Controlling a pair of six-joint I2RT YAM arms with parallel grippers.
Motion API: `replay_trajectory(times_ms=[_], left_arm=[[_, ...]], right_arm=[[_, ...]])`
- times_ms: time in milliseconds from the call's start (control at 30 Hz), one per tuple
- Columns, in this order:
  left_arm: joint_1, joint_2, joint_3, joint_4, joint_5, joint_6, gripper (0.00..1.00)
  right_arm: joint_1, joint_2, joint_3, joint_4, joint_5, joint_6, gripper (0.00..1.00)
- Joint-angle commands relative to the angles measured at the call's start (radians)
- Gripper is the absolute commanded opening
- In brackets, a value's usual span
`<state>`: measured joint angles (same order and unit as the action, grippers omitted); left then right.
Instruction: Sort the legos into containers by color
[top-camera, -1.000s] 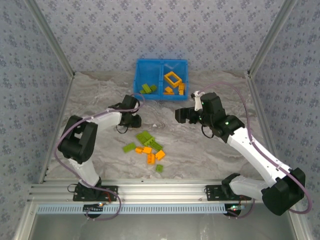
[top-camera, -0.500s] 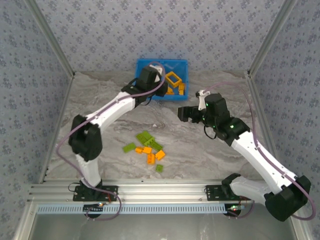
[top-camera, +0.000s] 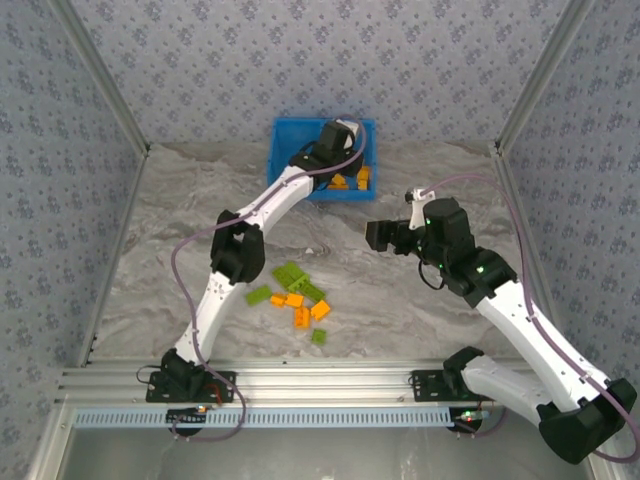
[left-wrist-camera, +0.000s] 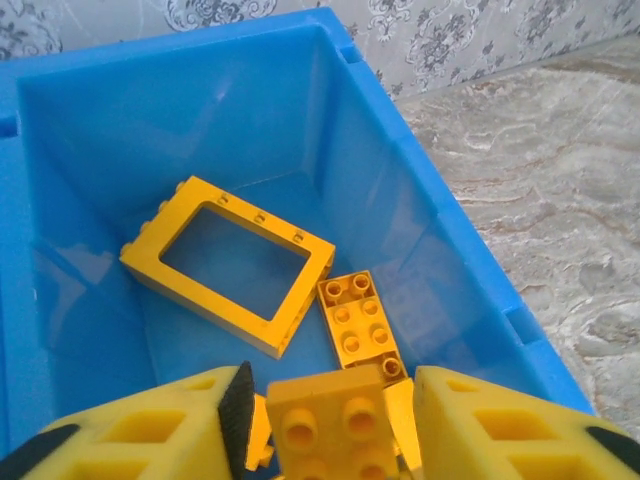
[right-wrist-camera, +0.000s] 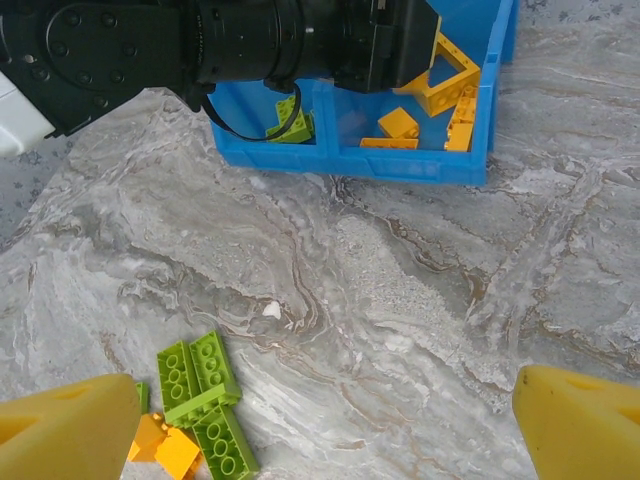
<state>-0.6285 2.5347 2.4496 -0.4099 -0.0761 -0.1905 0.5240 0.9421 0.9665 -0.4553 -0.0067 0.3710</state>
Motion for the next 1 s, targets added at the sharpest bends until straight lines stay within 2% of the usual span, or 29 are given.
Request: replay_trajectory(times_ms=[0, 233, 400, 500, 633, 800, 900, 967], left_arm=[[-0.005, -0.018, 0.058, -0.037, -0.010, 0.003, 0.54], [-0.022, -0.190, 0.000, -0.091, 0.005, -0.026, 0.58], [-0.019, -0.510, -0.386, 0.051, 0.042, -0.056, 0.58], [-0.014, -0.704, -0.606, 0.070, 0.033, -0.036, 0.58], [-0.005, -0.966, -0.896, 0.072, -0.039, -0.015, 0.58], [0.022, -1.252, -1.177, -0.011, -0.212, -0.047, 0.59], [0.062, -1.415, -1.313, -0.098, -0.316, -0.127, 0.61], [0.091, -1.511, -1.388, -0.141, -0.342, -0.168, 0.62]], right_arm=[[-0.006, -0.015, -0.005, -0.028, 0.010, 0.013, 0.99], [-0.006, 0.016, -0.012, -0.014, 0.006, 0.008, 0.99], [0.045, 0.115, 0.006, -0.038, -0.054, -0.062, 0.98], [0.135, 0.228, 0.056, -0.070, -0.087, -0.119, 0.98], [0.272, 0.419, 0.157, -0.108, -0.093, -0.203, 0.98], [0.350, 0.669, 0.297, -0.084, -0.129, -0.216, 0.97], [0.381, 0.821, 0.393, -0.081, -0.150, -0.214, 0.89], [0.393, 0.908, 0.466, -0.111, -0.140, -0.209, 0.83]])
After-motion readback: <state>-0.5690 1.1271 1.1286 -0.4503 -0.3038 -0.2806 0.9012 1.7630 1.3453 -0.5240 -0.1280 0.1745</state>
